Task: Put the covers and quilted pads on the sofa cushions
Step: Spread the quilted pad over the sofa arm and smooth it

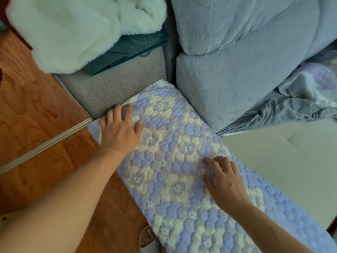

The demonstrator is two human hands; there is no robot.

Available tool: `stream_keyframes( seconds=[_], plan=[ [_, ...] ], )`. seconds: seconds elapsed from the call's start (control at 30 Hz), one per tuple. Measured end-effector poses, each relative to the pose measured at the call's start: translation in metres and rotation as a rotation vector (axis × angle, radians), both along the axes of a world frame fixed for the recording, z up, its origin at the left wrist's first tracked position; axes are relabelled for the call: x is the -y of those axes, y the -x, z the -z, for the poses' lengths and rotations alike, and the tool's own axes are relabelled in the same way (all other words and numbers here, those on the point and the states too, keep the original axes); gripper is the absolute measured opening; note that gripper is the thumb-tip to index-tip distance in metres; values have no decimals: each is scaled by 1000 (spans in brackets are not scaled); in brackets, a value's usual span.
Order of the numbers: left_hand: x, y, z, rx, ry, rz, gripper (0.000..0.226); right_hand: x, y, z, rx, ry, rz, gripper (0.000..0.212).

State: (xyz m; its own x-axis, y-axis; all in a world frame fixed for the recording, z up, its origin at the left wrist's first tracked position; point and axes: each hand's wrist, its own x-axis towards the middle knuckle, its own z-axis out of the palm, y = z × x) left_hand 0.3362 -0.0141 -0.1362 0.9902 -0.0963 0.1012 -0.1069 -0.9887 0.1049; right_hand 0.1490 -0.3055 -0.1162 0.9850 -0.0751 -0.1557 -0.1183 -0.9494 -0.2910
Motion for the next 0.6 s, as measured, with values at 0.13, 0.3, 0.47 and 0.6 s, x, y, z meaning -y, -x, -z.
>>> stream_keyframes(
  seconds=[0.13,0.3,0.47,0.6],
  plan=[
    [-3,-15,-12,-164,222,-72,60,0,0,3,-23,-14,26,55],
    [-31,16,-15,-235,314,-276,63,-1,1,-2,-22,-66,62,57],
    [-54,30,-2,-466,824,-453,75,12,24,7,-67,-20,221,65],
    [-61,19,-12,-496,895,-454,76,22,31,11,-307,-52,374,78]
  ],
)
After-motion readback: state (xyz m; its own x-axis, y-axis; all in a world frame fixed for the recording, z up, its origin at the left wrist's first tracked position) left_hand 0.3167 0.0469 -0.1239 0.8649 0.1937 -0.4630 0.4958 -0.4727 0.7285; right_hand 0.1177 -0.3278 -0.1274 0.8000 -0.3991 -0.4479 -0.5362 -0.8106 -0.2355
